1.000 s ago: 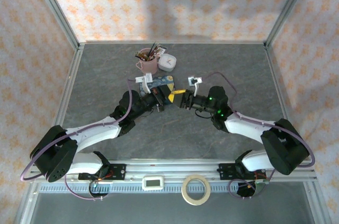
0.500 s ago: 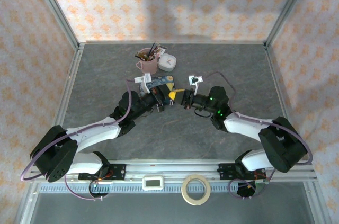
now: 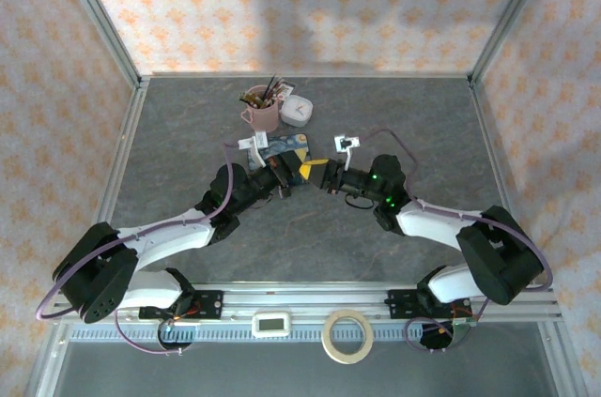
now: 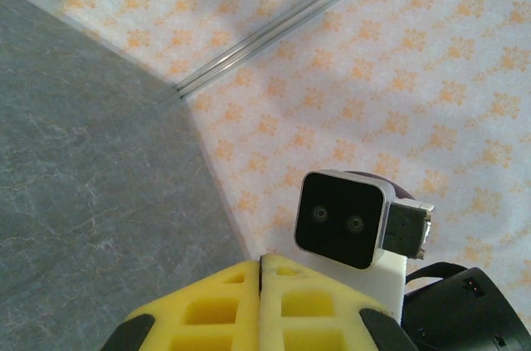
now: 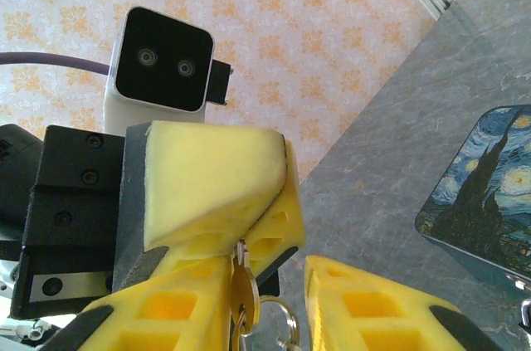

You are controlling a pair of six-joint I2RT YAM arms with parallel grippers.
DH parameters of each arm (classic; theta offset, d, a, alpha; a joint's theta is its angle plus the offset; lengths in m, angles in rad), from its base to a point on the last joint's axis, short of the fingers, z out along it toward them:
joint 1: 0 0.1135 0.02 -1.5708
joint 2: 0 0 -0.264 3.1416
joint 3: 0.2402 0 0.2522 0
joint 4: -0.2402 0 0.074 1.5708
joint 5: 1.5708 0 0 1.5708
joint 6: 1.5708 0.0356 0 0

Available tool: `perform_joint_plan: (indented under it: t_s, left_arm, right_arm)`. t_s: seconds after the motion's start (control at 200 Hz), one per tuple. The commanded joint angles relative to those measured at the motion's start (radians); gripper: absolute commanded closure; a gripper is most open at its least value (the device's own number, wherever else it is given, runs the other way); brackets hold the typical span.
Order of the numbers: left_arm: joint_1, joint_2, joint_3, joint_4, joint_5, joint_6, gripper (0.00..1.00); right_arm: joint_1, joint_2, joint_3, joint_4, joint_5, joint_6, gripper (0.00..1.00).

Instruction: Unlock the padlock with the key

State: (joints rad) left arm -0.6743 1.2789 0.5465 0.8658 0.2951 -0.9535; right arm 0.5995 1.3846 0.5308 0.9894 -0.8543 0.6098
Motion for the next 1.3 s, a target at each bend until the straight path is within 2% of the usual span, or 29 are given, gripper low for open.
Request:
perform_joint_plan:
  t_s: [0.0,0.055,0.125,0.385,0.561,0.891,1.046,1.066,1.091,1.126,1.166,1.196,1.236,1.296]
  left_arm:
    - [-0.01,-0.026,-0.011,0.086,-0.008,-0.015,1.0]
    - [-0.011,-0.026,-0.011,0.087,-0.01,-0.017,1.0]
    - [-0.011,-0.027,-0.013,0.09,-0.011,-0.018,1.0]
    - [-0.013,-0.039,-0.022,0.087,-0.028,-0.016,1.0]
    - [-0.013,-0.039,-0.022,0.089,-0.028,-0.018,1.0]
    - [-0.024,-0.029,-0.02,0.101,-0.024,-0.027,1.0]
    - [-0.024,-0.034,-0.025,0.104,-0.029,-0.031,1.0]
    - [-0.024,-0.036,-0.025,0.101,-0.031,-0.031,0.97]
    - [-0.024,-0.038,-0.026,0.099,-0.032,-0.029,0.88]
    - [-0.023,-0.047,-0.028,0.088,-0.04,-0.023,0.71]
    - [-0.019,-0.061,-0.029,0.056,-0.058,-0.012,0.46]
    - [-0.013,-0.075,-0.032,0.024,-0.077,-0.005,0.36]
    - [0.002,-0.098,-0.039,-0.024,-0.106,0.001,0.29]
    - [0.034,-0.136,-0.064,-0.082,-0.137,-0.001,0.28]
  right_arm:
    - [-0.002,-0.008,-0.008,0.037,-0.001,-0.001,0.81]
    - [-0.003,-0.003,-0.006,0.04,-0.006,0.002,0.84]
    - [-0.003,0.002,-0.008,0.049,-0.009,0.007,0.84]
    - [-0.003,-0.011,-0.02,0.045,0.001,0.008,0.71]
    - [-0.002,-0.018,-0.026,0.041,0.007,0.007,0.7]
    - [-0.003,0.009,-0.006,0.068,-0.014,0.015,1.0]
    - [-0.004,0.003,-0.018,0.064,0.008,0.005,1.0]
    - [-0.006,0.001,-0.018,0.06,0.011,0.002,1.0]
    - [-0.007,0.0,-0.018,0.053,0.012,-0.003,1.0]
    - [-0.011,0.0,-0.018,0.047,0.012,-0.008,1.0]
    - [-0.016,-0.003,-0.015,0.036,0.008,-0.015,1.0]
    - [-0.019,-0.005,-0.012,0.023,0.006,-0.021,1.0]
    - [-0.025,-0.01,-0.006,-0.005,0.005,-0.039,1.0]
    - [-0.03,-0.019,0.005,-0.068,0.011,-0.078,1.0]
